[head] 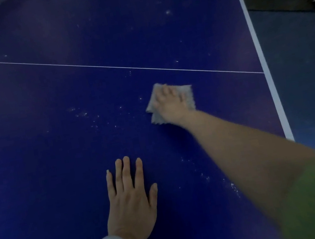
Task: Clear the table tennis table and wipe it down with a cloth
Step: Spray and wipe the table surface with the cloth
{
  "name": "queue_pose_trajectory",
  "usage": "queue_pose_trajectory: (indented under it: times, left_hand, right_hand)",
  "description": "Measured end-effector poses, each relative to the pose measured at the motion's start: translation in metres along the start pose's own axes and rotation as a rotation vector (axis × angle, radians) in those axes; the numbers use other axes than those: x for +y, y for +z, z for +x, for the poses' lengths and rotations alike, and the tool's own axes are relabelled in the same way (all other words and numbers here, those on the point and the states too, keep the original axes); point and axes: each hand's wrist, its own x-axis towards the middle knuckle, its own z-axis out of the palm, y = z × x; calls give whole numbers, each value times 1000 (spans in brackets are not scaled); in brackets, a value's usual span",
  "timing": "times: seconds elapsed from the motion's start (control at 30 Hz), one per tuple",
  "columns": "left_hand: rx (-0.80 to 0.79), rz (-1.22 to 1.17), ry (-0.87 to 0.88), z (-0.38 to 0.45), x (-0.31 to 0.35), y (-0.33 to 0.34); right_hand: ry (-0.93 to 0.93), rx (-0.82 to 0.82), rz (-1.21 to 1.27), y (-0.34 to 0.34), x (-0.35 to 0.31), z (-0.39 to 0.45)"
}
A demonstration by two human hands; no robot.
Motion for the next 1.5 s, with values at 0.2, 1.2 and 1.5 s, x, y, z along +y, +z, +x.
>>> queue_pose_trajectory:
  times: [0.2,1.2,1.5]
  left_hand:
    - [3,-11,-4,1,1,-2]
    - [70,-39,13,0,1,3]
    - [81,-57,6,0,1,4]
  right_hand:
    - [-268,118,-325,35,16,-64]
    - [64,204,-152,90,-9,-215]
    - [537,243,-58,61,119,-241]
